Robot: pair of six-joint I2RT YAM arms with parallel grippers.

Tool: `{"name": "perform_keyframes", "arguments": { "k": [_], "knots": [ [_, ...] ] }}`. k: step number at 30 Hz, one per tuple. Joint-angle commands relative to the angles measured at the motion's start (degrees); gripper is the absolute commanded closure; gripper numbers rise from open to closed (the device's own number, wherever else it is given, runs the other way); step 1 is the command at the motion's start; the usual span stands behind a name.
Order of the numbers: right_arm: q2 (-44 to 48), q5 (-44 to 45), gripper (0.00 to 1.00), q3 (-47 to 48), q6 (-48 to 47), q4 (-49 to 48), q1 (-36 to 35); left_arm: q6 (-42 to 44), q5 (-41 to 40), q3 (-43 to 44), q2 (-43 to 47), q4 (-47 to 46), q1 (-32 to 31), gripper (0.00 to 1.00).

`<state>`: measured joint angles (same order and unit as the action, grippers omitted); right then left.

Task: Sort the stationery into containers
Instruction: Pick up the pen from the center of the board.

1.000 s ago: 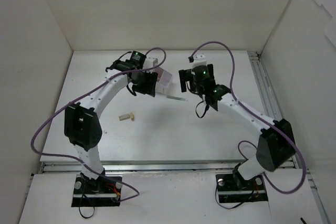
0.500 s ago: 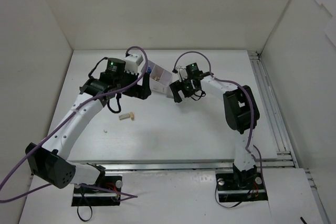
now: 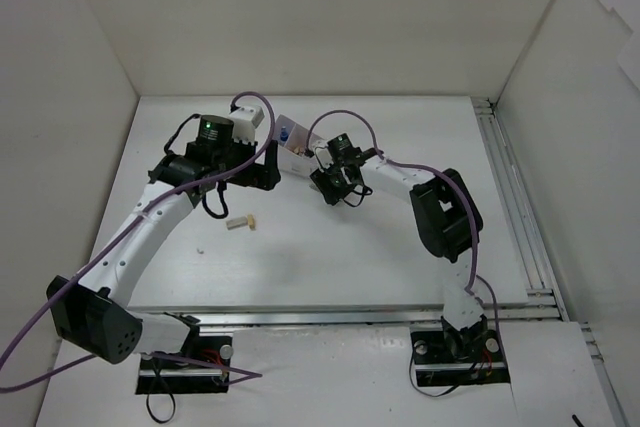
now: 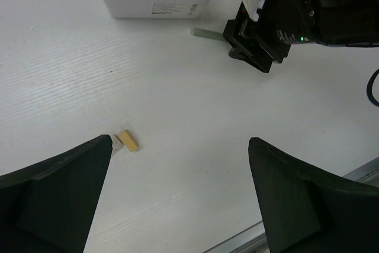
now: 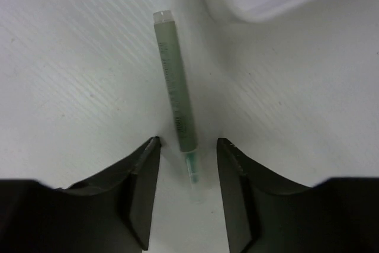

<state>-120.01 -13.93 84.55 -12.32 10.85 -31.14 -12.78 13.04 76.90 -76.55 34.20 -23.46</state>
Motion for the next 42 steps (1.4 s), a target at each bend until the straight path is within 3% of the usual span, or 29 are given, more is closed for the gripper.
{"name": "perform_keyframes", "arguments": {
  "k": [1,4,7,12,20,25,30,31,33,34,36,39,42],
  "knots": [
    [1.7,4.6,0.62,-2.7,0.0,0.7,-1.9,-1.3,-0.5,-0.5,3.2,-3.9,1.2,0.05],
    [3.0,7.5,0.87,-5.0,0.5,0.6,-4.4,-1.6,0.6,-2.0,4.4,-4.7,1.8,0.03],
    [5.1,9.5,1.0,-7.8,0.5,0.3,-7.7,-2.0,0.8,-3.0,5.6,-4.9,2.4,0.02],
    [16.3,12.0,1.0,-15.1,-0.2,-4.8,-12.3,-3.6,3.4,-5.7,7.6,-6.5,2.9,0.01],
    [38.2,8.9,1.0,-34.2,10.7,-38.3,-16.5,-15.9,12.1,-12.5,7.8,-19.4,3.4,0.07],
    [41.7,11.2,1.0,-33.8,11.8,-41.3,-19.9,-19.6,14.4,-14.0,7.8,-26.0,1.7,0.0],
    [44.1,11.8,1.0,-33.5,14.9,-43.0,-21.4,-21.1,10.3,-12.9,6.9,-25.9,-0.8,0.0],
    [44.3,11.8,1.0,-33.7,15.0,-43.9,-21.8,-21.8,10.1,-13.0,6.7,-26.4,-1.3,0.04],
    [45.0,12.6,1.0,-34.1,15.2,-44.4,-22.6,-22.2,9.7,-13.6,6.9,-27.8,-1.8,0.21],
    [45.2,15.2,1.0,-34.3,15.6,-44.9,-22.7,-23.2,9.3,-14.1,7.1,-28.4,-1.8,0.55],
    [45.6,17.8,1.0,-34.7,16.4,-45.1,-23.2,-23.5,8.8,-14.4,7.4,-28.6,-1.8,0.76],
    [45.7,22.5,1.0,-34.7,17.2,-45.5,-24.0,-23.6,8.8,-14.7,7.9,-28.7,-2.4,0.76],
    [45.2,23.3,1.0,-34.5,17.2,-45.8,-24.8,-23.4,8.7,-15.2,8.3,-29.5,-3.0,0.85]
  ]
}}
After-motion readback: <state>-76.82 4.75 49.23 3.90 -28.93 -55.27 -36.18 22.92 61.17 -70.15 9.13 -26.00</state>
